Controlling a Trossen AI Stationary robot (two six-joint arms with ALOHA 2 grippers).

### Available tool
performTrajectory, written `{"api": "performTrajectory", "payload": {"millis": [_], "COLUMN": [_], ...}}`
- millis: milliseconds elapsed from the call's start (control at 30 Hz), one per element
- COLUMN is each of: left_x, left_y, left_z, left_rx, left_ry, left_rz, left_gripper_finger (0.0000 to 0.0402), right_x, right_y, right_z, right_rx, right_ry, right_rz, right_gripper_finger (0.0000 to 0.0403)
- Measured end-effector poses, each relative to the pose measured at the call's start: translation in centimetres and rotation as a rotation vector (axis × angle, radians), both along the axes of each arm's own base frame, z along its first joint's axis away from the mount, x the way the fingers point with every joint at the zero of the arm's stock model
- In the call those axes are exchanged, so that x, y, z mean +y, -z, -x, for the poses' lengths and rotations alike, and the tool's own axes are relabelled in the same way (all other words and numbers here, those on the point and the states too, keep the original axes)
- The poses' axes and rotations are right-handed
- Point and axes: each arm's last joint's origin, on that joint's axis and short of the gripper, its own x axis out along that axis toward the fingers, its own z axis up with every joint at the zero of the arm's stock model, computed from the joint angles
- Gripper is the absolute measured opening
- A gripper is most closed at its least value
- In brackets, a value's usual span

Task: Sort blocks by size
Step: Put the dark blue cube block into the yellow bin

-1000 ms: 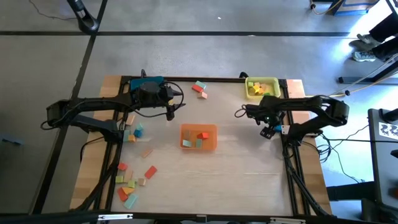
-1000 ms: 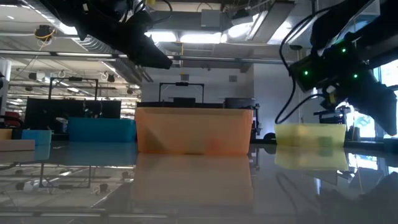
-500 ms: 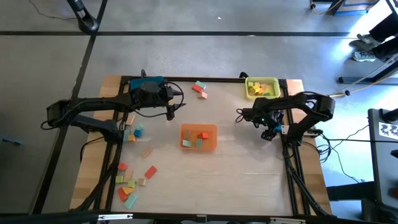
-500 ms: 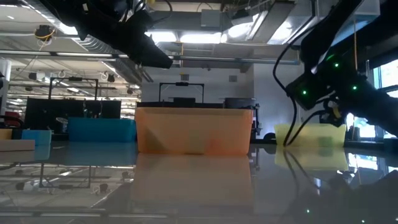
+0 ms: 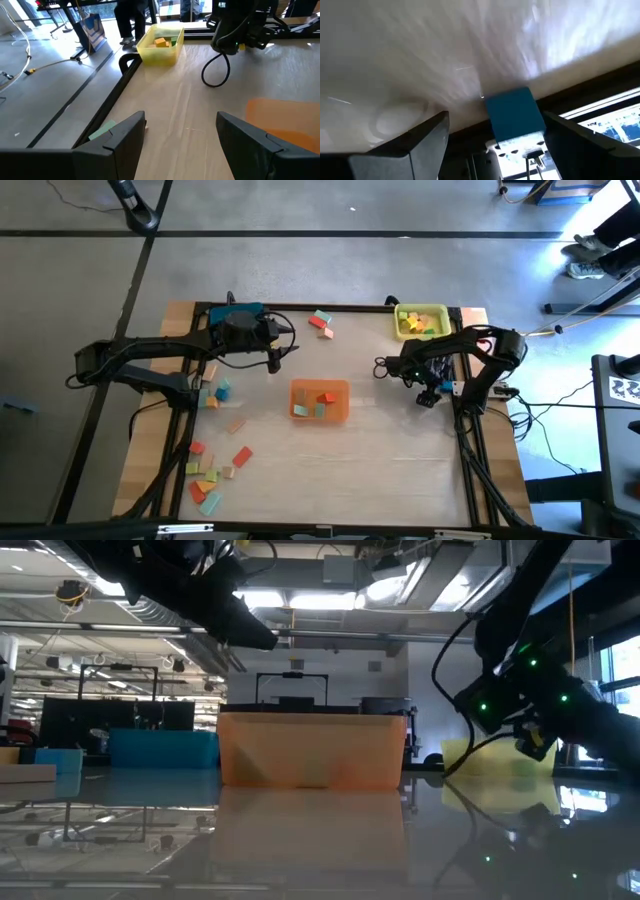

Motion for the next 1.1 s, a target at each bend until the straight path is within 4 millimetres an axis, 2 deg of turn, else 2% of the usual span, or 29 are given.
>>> {"api": "performTrajectory", "payload": {"millis": [200, 300, 767, 1100], "left_x": [0.0, 0.0, -0.1, -0.1], "left_y": [0.2, 0.2, 0.2, 0.2], "left_z": [0.1, 0.1, 0.0, 0.0], "left_rx": [0.017, 0.019, 0.019, 0.019], "left_ry": [-0.001, 0.0, 0.003, 0.006], "left_rz": [0.009, 0.009, 0.006, -0.004], "left_gripper_finger": [0.0232, 0.0232, 0.0232, 0.0232], "right_x": [-0.2, -0.1, 0.1, -0.2], "right_y": [1.0, 1.4, 1.9, 1.2], "right_z": [0.0, 0.1, 0.5, -0.1], "right_rx": [0.059, 0.088, 0.104, 0.085], "right_ry": [0.008, 0.008, 0.017, 0.01], "right_rz": [-0.026, -0.042, -0.065, -0.045], "right_gripper_finger": [0.0309, 0.0296, 0.0134, 0.0138]}}
